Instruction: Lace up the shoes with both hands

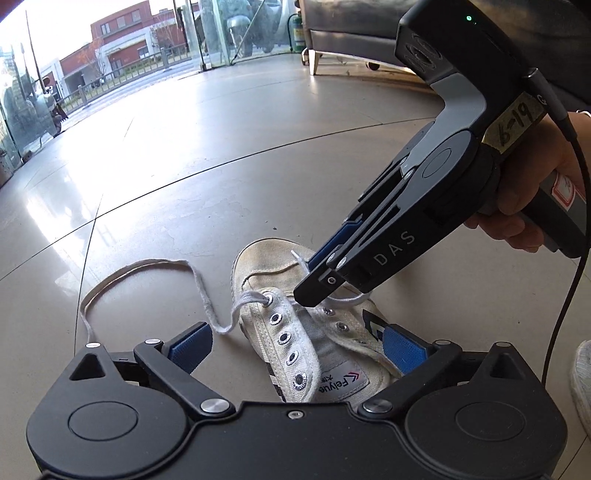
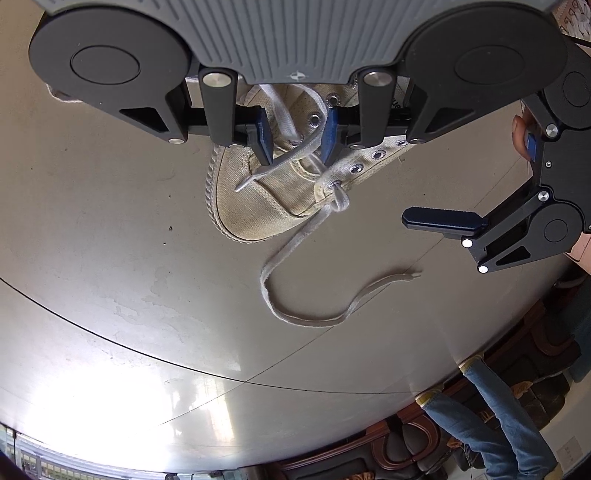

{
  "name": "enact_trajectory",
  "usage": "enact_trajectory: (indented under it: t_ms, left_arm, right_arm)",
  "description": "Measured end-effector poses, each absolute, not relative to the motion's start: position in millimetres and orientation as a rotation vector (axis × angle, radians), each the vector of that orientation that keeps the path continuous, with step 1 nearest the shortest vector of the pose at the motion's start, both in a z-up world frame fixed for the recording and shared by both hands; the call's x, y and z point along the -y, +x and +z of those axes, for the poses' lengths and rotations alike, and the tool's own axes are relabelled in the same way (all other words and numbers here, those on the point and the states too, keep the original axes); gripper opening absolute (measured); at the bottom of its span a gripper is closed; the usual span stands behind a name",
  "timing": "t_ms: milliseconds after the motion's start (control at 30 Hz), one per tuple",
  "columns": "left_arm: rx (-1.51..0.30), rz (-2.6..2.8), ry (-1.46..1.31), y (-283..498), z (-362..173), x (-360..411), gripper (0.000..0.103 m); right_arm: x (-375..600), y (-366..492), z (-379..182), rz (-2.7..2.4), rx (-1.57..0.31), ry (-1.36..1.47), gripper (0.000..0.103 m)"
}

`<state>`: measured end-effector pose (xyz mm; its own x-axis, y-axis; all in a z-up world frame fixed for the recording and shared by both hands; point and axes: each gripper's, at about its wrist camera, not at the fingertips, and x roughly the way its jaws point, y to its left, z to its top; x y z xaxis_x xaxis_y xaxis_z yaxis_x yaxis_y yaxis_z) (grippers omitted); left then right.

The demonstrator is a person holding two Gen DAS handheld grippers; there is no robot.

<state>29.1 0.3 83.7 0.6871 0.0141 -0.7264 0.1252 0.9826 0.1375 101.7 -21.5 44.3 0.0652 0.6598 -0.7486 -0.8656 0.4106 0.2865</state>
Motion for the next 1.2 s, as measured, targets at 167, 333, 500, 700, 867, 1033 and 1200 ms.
enact_trajectory:
  t_ms: [167, 333, 500, 700, 867, 1033, 1200]
  left_arm:
    - [-0.779, -0.074, 0.187, 42.5, 66.5, 11.6, 0.103]
    - [-0.734, -0.039, 0.270, 59.0, 43.8, 23.7, 0.101]
    - [-0.790, -0.139, 0.185, 68.6, 40.7, 17.8, 0.102]
    - [-0.828, -0.159, 0.179, 91.2, 32.4, 17.3, 0.100]
    - [-0.909, -0.157, 0.125, 92.4, 29.2, 5.7, 0.077]
    - [-0.950, -0.131, 0.127, 96.0, 27.9, -2.5, 0.053]
    - [-0.951, -0.126, 0.185, 95.8, 25.8, 0.6, 0.042]
  right_arm:
    - [20.9, 101.8, 45.3, 1.167, -0.954, -0.266, 0.031]
    - [20.4, 102.2, 46.7, 1.160, -0.954, -0.266, 0.031]
    - [19.9, 102.6, 48.2, 1.153, -0.953, -0.265, 0.031]
    - [18.8, 105.1, 48.5, 1.147, -0.957, -0.266, 0.031]
    - [20.3, 104.6, 48.7, 1.152, -0.955, -0.263, 0.031]
    - [20.5, 104.9, 47.5, 1.142, -0.957, -0.263, 0.031]
    - [17.9, 106.3, 47.1, 1.128, -0.962, -0.256, 0.031]
